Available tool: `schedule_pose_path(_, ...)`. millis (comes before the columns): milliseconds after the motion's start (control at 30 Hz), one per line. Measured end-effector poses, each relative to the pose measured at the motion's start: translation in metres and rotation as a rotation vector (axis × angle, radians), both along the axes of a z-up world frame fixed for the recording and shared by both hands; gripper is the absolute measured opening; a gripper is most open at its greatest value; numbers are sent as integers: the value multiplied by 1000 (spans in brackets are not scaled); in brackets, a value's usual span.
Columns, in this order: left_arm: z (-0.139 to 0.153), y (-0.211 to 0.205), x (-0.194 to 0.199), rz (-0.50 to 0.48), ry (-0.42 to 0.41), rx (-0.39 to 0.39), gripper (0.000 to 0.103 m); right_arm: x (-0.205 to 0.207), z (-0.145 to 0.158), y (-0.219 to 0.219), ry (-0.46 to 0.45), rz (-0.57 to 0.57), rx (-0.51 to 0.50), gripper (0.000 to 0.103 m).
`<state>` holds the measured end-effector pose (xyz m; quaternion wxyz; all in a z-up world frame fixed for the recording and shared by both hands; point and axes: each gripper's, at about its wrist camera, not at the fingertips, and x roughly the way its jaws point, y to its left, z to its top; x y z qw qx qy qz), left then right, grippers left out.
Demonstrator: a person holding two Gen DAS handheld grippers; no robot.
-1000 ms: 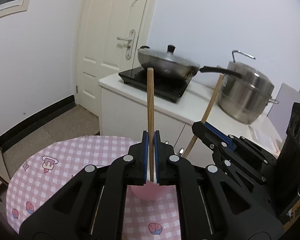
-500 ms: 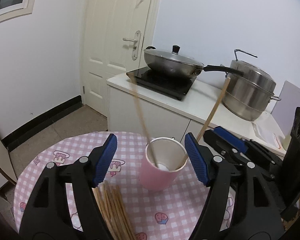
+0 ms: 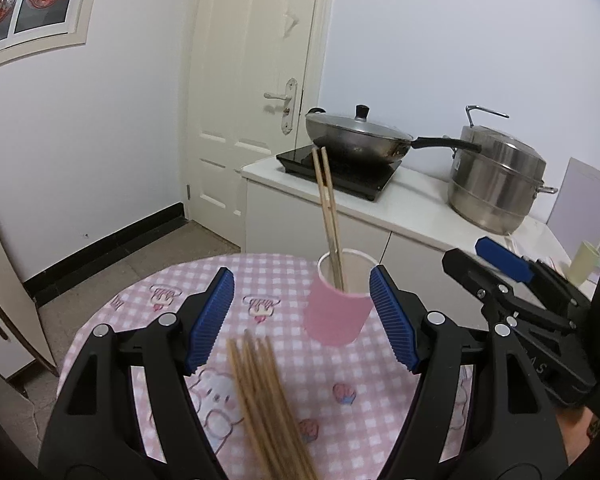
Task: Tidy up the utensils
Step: 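Open both grippers to release the chopsticks inside the pink cup, then move both grippers back over the remaining chopstick pile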
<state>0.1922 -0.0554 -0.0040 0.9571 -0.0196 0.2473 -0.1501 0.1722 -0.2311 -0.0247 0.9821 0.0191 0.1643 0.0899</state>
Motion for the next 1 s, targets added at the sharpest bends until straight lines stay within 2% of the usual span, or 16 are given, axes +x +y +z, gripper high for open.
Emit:
schedule_pose_path(167,-8,20,-11,20,41,9,70,-7,-7,11,39,18,4,58)
schedule_pose_path(300,-21,40,-12,29,108,-1,70,-9,-16,23,90,47,7,59)
schedule_pose_path(433,-41,55,-10,42,186,0,70,-10,-26,37,151,88,19,59)
schedule_pose_path(567,-69,65,-3,43,302,-8,70,-4,-44,48,251,124,33,59)
schedule_pose_path(767,-105,69,5,42,421,-10,70,6,-75,59,395,132,16,59)
schedule_pose_path(1000,-134,62,10,37,491,16,70,10,-95,63,462,134,11,61)
